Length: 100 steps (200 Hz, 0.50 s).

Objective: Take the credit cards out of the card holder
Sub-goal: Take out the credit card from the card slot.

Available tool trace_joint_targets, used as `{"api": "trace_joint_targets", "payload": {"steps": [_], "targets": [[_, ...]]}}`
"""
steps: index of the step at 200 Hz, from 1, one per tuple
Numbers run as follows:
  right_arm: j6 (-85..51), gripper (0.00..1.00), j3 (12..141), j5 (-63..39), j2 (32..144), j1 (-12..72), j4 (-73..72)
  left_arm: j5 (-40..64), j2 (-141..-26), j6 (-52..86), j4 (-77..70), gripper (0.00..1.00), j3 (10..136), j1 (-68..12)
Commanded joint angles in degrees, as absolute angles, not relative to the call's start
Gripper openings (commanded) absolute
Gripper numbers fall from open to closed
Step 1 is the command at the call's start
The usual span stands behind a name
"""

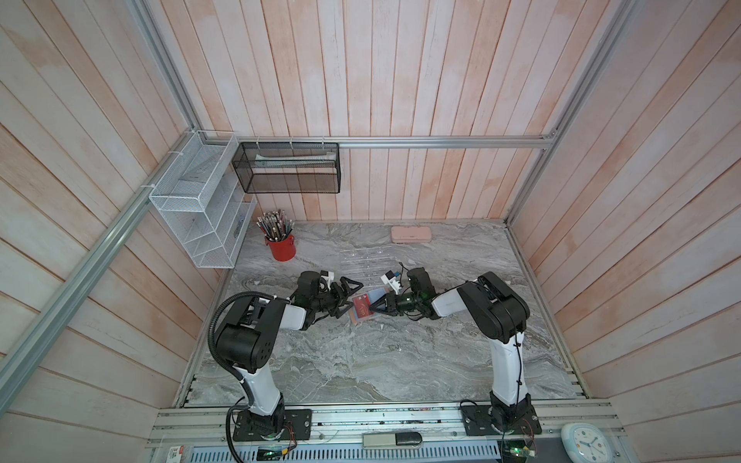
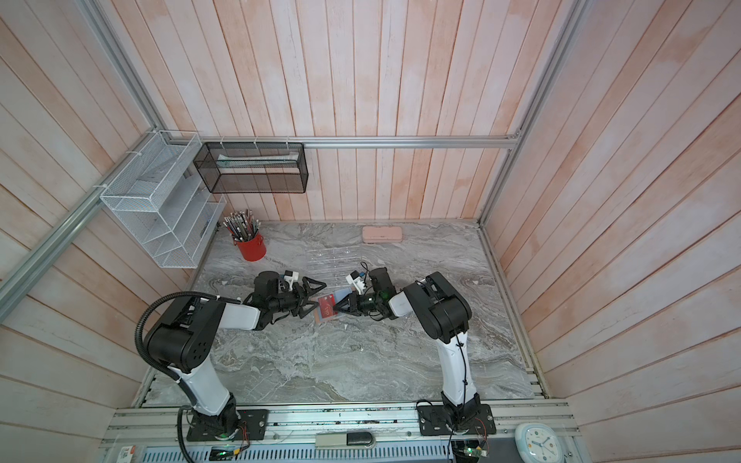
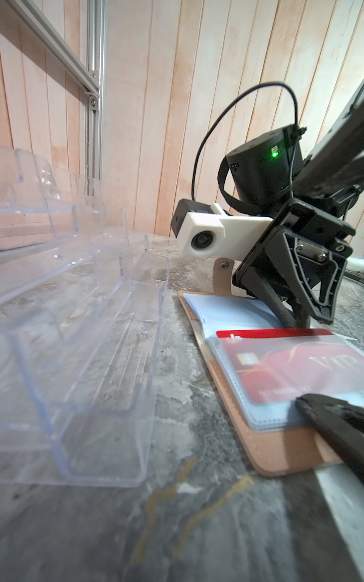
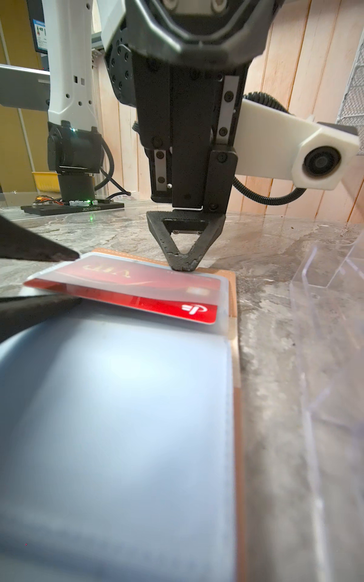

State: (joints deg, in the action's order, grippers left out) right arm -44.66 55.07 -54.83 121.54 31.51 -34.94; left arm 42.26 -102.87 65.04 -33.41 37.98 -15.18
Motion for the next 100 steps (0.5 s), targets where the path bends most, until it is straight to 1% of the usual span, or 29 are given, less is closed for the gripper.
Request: {"api": "trace_joint_targets", "payload": {"steps": [1, 54, 100], "targets": [[-46.3, 0.15, 55.7, -54.9, 123.7, 32.1, -37.6, 41.9, -104.9, 63.7, -30.5, 1.00, 36.2, -14.9], [-47.3, 0.00, 55.5, -54.5, 124.4, 32.1, -39.3, 41.9, -105.1, 63.5, -30.5, 1.00, 35.8, -14.8], [-47.7, 0.00, 54.6, -54.0, 124.2, 32.0, -40.3, 42.0, -104.9, 63.2, -30.3, 1.00, 35.7, -14.5]]}}
